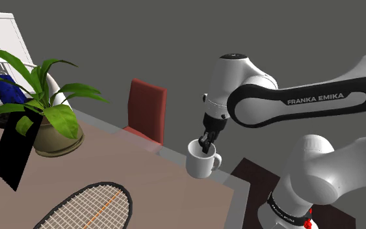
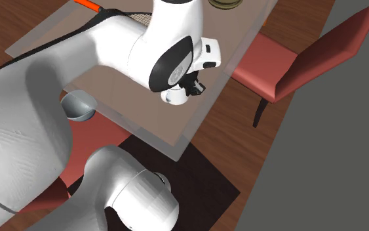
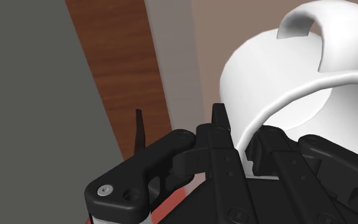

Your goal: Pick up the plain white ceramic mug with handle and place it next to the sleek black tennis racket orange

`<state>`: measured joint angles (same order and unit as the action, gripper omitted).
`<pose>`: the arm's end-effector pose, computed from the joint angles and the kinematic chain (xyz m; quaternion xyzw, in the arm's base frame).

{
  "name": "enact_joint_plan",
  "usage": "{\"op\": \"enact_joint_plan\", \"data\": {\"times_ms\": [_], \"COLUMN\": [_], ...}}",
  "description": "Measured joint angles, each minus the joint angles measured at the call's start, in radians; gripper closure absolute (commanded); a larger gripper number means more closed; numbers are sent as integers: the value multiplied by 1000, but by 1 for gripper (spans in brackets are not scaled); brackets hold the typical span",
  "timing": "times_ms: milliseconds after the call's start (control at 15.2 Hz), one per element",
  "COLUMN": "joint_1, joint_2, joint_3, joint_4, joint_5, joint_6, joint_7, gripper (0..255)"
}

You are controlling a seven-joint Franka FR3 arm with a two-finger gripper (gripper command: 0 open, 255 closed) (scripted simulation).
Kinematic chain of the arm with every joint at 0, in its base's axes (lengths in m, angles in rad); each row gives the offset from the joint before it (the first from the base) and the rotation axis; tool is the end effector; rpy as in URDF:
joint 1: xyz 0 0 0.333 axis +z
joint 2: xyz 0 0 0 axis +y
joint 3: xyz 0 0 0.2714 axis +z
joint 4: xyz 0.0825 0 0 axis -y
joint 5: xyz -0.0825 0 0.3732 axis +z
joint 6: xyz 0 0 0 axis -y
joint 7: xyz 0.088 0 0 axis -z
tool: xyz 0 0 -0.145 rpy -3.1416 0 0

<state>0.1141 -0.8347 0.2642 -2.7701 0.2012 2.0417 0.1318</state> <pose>0.3146 0.1232 0.3769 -0.9979 -0.0438 -0.0481 0.0046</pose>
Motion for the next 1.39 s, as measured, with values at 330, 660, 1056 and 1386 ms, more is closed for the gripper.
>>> {"op": "enact_joint_plan", "data": {"times_ms": [330, 660, 1056, 1386], "joint_1": [-6, -11, 0, 58], "joint_2": [-16, -23, -34, -51], "joint_3": [-13, -24, -7, 104], "joint_4": [61, 122, 178, 206], "joint_5": [-13, -24, -14, 60], "joint_6": [-77, -144, -209, -241], "joint_7": [1, 2, 32, 155], "gripper": [255, 255, 255, 255]}}
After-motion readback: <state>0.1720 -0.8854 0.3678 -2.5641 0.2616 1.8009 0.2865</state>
